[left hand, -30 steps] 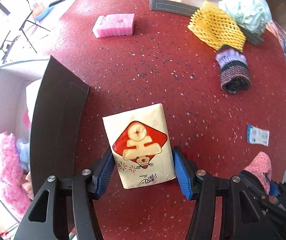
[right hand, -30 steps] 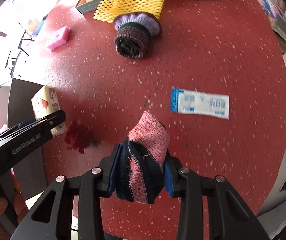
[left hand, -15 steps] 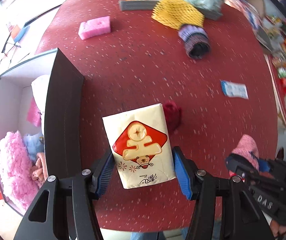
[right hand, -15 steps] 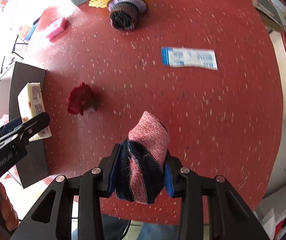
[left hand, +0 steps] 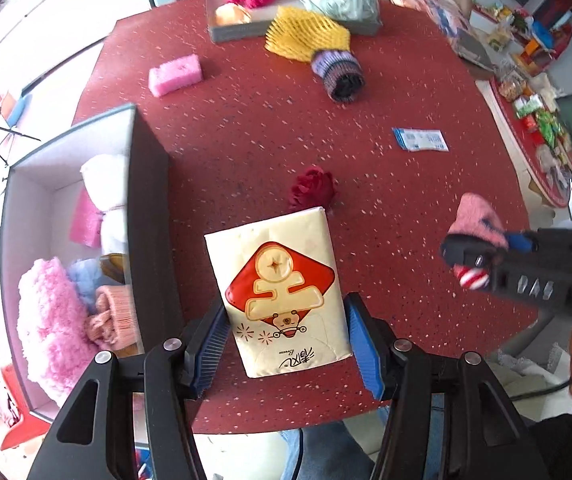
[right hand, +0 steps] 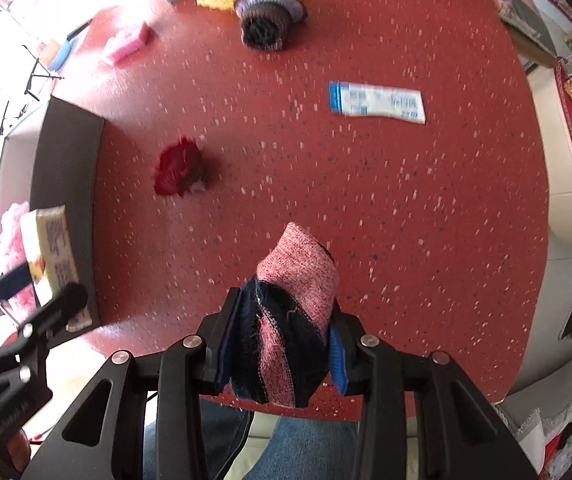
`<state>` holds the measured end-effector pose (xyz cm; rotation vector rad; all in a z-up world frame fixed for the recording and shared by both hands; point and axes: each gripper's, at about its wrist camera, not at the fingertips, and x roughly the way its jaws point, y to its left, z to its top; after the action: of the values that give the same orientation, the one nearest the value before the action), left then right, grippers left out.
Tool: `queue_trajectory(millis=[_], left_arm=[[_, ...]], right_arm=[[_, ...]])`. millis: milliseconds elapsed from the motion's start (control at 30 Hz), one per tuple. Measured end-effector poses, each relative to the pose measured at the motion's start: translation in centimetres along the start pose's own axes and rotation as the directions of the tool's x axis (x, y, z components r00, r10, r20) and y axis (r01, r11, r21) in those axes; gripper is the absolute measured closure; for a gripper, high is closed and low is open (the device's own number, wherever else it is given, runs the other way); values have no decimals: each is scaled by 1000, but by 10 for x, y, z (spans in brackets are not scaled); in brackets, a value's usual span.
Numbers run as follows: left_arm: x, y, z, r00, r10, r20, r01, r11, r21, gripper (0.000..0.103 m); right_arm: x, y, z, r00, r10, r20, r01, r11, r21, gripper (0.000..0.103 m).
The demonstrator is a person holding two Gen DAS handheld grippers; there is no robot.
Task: Organize soft objects
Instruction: 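Carry tissue pack over the box with left tool while right tool carries striped sock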
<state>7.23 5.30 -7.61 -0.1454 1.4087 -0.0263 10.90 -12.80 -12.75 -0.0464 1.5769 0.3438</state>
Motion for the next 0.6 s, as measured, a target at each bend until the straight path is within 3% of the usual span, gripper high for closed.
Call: queue_trajectory(millis=[300,600], left_arm=[[-45,41,-9,988,30,149,-11,992,-127,45],[-54,70,-24,983,48,177,-11,978,-208,45]], right_arm=[[-65,22,21,972,86,218,-78,996,-48,62],[-64,62,35,976,82,202,-58,991,-123,62]])
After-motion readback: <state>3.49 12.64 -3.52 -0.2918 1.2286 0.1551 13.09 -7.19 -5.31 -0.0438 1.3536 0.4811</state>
